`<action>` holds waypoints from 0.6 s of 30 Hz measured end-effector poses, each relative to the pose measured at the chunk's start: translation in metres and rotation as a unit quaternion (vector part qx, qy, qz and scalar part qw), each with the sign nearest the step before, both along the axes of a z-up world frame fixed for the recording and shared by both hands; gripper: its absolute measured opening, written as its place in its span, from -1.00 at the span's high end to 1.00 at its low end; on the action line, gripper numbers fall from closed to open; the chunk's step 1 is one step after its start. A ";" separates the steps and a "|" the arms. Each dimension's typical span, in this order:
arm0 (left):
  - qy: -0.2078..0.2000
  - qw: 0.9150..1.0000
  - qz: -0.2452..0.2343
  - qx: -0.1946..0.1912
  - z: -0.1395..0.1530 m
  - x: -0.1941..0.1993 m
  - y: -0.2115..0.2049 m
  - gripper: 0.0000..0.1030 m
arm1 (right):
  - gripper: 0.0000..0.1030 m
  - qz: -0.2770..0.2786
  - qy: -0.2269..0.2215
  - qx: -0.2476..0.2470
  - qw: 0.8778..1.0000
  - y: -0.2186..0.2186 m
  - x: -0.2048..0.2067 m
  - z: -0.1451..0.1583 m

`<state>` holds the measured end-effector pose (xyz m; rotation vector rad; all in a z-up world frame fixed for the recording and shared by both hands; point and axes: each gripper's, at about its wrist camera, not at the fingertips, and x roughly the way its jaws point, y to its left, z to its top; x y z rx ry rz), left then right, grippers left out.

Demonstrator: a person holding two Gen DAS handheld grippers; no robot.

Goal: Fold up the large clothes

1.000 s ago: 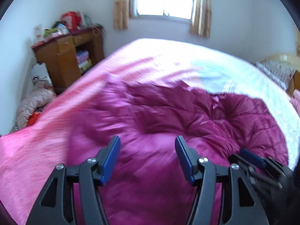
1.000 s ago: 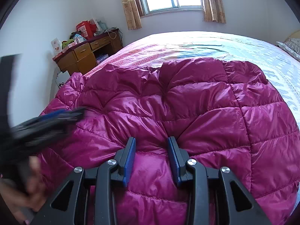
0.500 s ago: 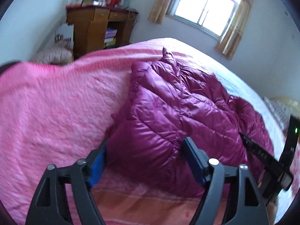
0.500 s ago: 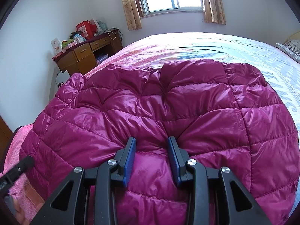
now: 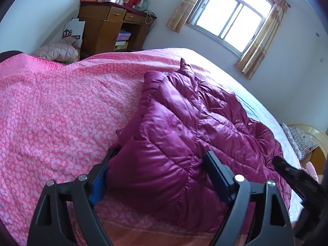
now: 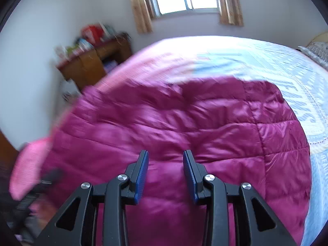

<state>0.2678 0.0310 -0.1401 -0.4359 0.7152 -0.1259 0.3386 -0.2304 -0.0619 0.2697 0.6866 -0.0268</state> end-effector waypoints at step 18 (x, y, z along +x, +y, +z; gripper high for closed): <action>-0.043 0.999 -0.022 0.020 0.030 -0.011 -0.019 0.65 | 0.30 0.026 0.020 0.072 0.997 0.015 -0.018 -0.057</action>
